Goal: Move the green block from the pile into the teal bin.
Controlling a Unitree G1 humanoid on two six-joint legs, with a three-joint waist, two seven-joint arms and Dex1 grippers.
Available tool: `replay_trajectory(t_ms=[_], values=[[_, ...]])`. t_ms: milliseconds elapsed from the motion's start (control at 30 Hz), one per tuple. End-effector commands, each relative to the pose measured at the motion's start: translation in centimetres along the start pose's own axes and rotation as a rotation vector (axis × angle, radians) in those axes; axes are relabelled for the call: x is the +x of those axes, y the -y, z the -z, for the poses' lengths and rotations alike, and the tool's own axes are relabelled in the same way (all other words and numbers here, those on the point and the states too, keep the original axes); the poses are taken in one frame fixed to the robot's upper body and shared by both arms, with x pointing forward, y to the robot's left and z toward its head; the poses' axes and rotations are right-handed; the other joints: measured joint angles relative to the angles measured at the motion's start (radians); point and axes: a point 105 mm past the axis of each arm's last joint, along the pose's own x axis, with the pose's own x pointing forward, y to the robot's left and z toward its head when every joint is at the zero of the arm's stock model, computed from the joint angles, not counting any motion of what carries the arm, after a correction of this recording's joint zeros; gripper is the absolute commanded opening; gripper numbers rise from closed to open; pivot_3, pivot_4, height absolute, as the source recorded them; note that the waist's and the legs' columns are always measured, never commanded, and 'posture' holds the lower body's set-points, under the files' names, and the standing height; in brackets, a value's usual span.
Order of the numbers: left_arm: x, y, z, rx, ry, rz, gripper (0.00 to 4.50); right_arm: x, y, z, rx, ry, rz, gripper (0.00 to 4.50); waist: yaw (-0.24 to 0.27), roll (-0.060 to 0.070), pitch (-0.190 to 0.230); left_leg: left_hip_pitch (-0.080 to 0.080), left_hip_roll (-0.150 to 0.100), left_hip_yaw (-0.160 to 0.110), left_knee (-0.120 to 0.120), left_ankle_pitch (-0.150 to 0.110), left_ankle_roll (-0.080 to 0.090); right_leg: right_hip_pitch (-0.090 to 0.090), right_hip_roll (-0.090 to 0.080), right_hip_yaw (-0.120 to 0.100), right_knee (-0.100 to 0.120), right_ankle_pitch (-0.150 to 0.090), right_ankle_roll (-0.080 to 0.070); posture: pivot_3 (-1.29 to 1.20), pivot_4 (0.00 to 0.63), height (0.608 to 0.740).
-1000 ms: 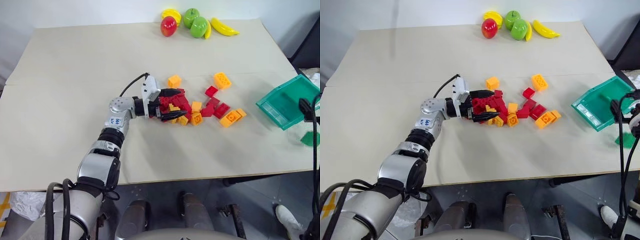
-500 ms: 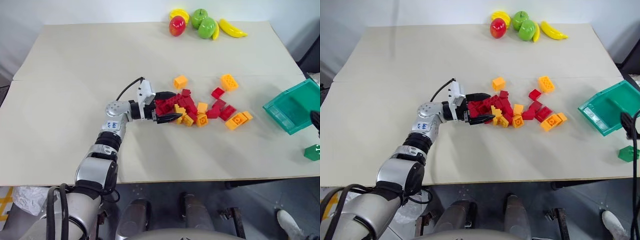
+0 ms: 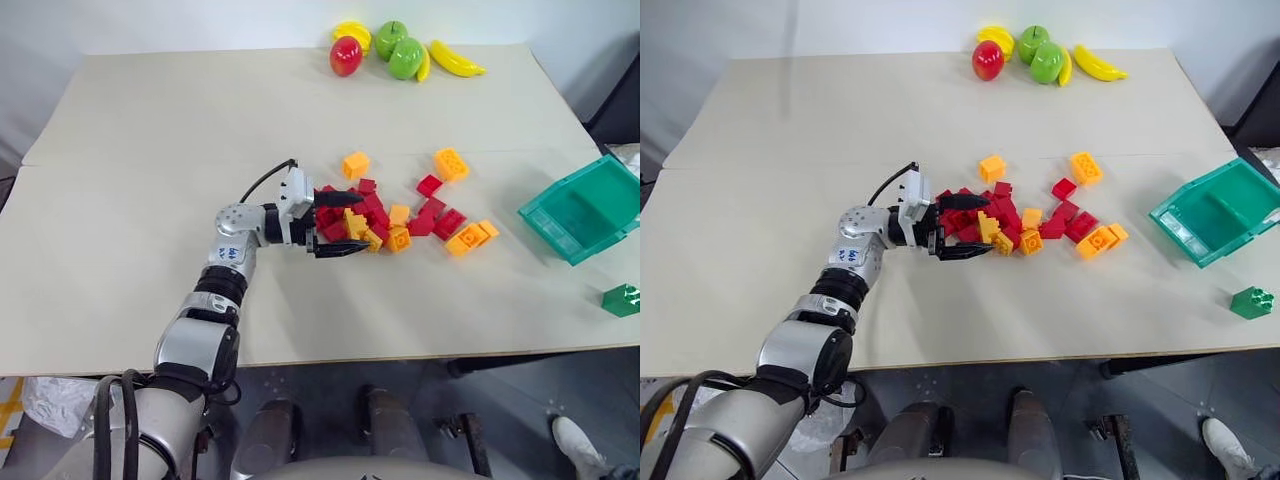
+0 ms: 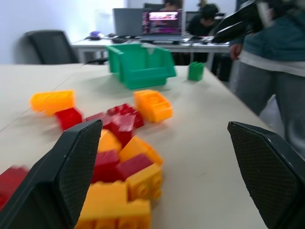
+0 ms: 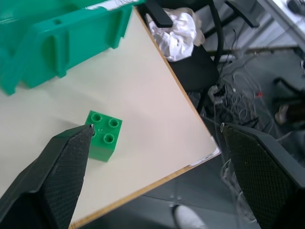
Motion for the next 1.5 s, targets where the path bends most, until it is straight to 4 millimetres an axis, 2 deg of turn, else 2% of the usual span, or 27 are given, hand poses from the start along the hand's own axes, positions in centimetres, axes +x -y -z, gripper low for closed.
replay_trajectory(t_ms=[33, 400, 567, 700, 900, 1033, 1167, 1233, 1300, 1433, 1500], values=[[0.3, 0.1, -1.1, 0.041, 0.032, 0.020, 4.50, 0.6, -0.1, 0.5, 0.036, -0.006, 0.031, 4.48, 0.001, 0.000, 0.000, 0.000, 0.000, 0.000, 0.000, 0.000, 0.000, 0.000, 0.000, 0.000, 0.000, 0.000, 0.000, 0.00, 0.150, 0.740], [0.4, 0.8, -1.0, 0.031, 0.052, 0.012, 4.50, 3.1, -2.7, 2.7, 0.118, -0.073, -0.014, 4.48, 0.002, 0.001, -0.001, -0.001, 0.000, -0.001, 0.000, 0.000, 0.000, -0.001, 0.000, 0.000, 0.000, 0.000, 0.000, 0.00, 0.150, 0.740], [0.5, 1.0, -0.8, 0.026, 0.054, 0.005, 4.50, 4.2, -2.8, 4.1, 0.125, -0.113, 0.014, 4.48, 0.001, 0.001, -0.001, -0.001, 0.000, 0.000, 0.000, 0.000, 0.000, 0.000, 0.000, 0.000, 0.000, 0.000, 0.000, 0.00, 0.150, 0.740], [0.5, 1.0, -0.8, 0.029, 0.053, -0.003, 4.50, 4.8, -2.8, 4.0, 0.152, -0.095, 0.059, 3.58, 0.001, 0.002, -0.001, -0.001, 0.000, 0.000, 0.000, 0.000, 0.000, -0.001, 0.000, 0.000, 0.000, 0.000, 0.000, 0.00, 0.150, 0.740], [0.3, 1.1, -0.9, 0.034, 0.051, -0.012, 4.50, 5.9, -2.9, 3.9, 0.170, -0.085, 0.064, 1.51, 0.001, 0.002, -0.001, 0.000, -0.001, 0.000, 0.000, 0.000, 0.000, 0.000, 0.000, 0.000, 0.000, 0.000, 0.000, 0.00, 0.150, 0.740], [0.1, 1.1, -0.9, 0.040, 0.049, -0.018, 4.50, 5.9, -3.3, 3.7, 0.173, -0.069, 0.055, 1.49, 0.001, 0.002, -0.001, -0.001, -0.001, 0.000, 0.000, 0.000, 0.000, 0.000, 0.000, 0.000, 0.000, 0.000, 0.000, 0.00, 0.150, 0.740], [-0.2, 1.1, -1.0, 0.047, 0.046, -0.025, 4.50, 4.5, -4.1, 1.4, 0.141, 0.012, 0.003, 1.49, 0.001, 0.005, -0.002, -0.001, 0.000, 0.000, 0.000, 0.000, 0.000, -0.001, 0.000, 0.000, 0.000, 0.000, 0.000, 0.00, 0.150, 0.740], [-0.4, 0.9, -1.1, 0.049, 0.043, -0.029, 4.50, 3.1, -5.4, -1.5, 0.109, 0.103, -0.067, 1.49, 0.001, 0.005, -0.002, -0.001, 0.000, 0.000, 0.000, 0.000, 0.000, -0.001, 0.000, 0.000, 0.000, 0.000, 0.000, 0.00, 0.150, 0.740], [-0.5, 0.8, -1.1, 0.049, 0.041, -0.031, 4.50, 2.2, -6.3, -3.3, 0.085, 0.156, -0.110, 1.49, -0.002, 0.005, -0.002, -0.001, 0.000, 0.000, 0.000, 0.000, 0.000, -0.001, 0.000, 0.000, 0.000, 0.000, 0.000, 0.00, 0.150, 0.740], [-0.4, 0.5, -1.2, 0.048, 0.038, -0.036, 4.50, 1.6, -7.9, -6.9, 0.029, 0.242, -0.160, 1.49, -0.001, 0.005, -0.002, 0.000, 0.000, 0.000, 0.000, 0.000, 0.000, 0.000, 0.000, 0.000, 0.001, 0.000, 0.000, 0.00, 0.150, 0.740], [-0.1, 0.1, -1.3, 0.040, 0.036, -0.051, 4.50, 2.7, -9.4, -9.7, 0.000, 0.306, -0.197, 1.49, -0.002, 0.005, -0.002, -0.001, 0.000, 0.000, 0.000, 0.000, 0.000, 0.000, 0.000, 0.000, 0.000, 0.000, 0.000, 0.00, 0.150, 0.740]])
